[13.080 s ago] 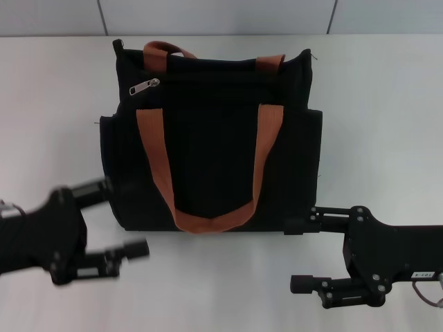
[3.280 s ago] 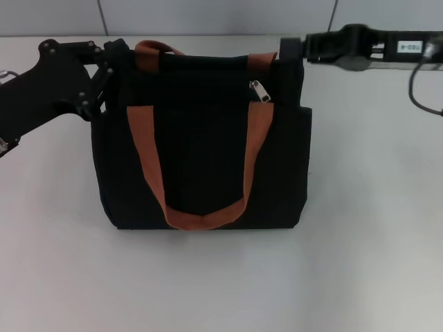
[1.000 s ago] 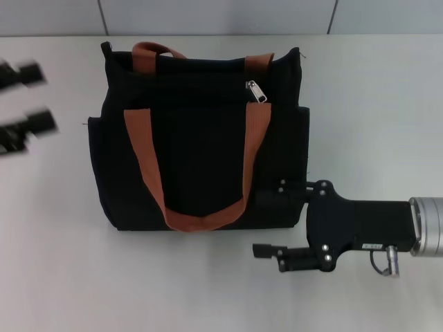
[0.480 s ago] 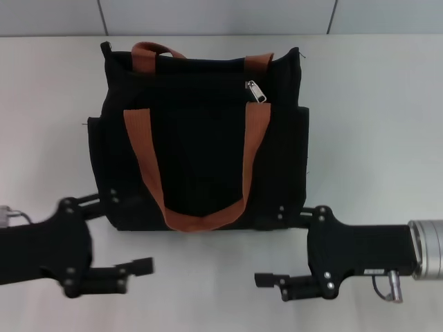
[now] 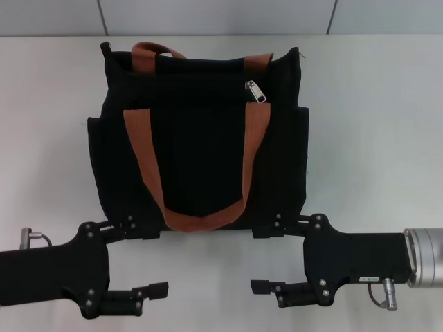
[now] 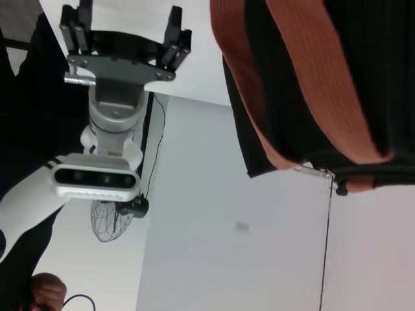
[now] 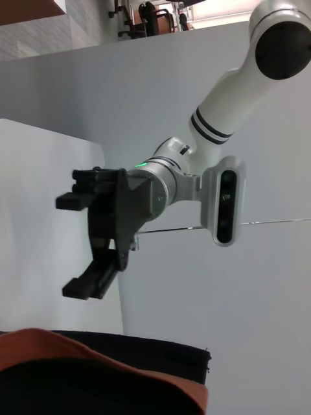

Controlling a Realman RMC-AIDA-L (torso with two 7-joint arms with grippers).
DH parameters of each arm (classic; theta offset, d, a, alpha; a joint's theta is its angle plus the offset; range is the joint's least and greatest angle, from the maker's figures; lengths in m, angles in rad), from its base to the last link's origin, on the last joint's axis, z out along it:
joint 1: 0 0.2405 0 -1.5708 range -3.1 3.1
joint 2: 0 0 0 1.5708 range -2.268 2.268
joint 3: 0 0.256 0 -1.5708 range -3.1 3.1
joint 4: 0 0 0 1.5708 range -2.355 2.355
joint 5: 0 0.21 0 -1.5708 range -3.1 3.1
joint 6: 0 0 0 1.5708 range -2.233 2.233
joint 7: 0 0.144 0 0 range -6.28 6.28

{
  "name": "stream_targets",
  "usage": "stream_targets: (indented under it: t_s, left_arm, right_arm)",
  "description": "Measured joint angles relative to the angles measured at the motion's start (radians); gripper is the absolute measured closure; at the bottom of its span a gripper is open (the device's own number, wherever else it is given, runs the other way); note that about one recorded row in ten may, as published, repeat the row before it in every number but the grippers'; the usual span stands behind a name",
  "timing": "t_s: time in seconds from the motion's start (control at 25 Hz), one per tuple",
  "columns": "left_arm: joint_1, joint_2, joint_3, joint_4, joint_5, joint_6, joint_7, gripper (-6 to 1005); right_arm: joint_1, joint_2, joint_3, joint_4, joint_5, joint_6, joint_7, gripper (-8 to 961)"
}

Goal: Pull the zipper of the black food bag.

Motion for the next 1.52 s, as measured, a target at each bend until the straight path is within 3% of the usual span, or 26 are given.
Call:
stream_targets:
  t_s: [1.52]
  left_arm:
    - [-0.007, 0.002, 0.003, 0.006, 0.013, 0.003, 0.021, 172]
  right_arm:
    - [0.004, 0.001, 0.0, 0.009, 0.008, 0.008, -0.002, 195]
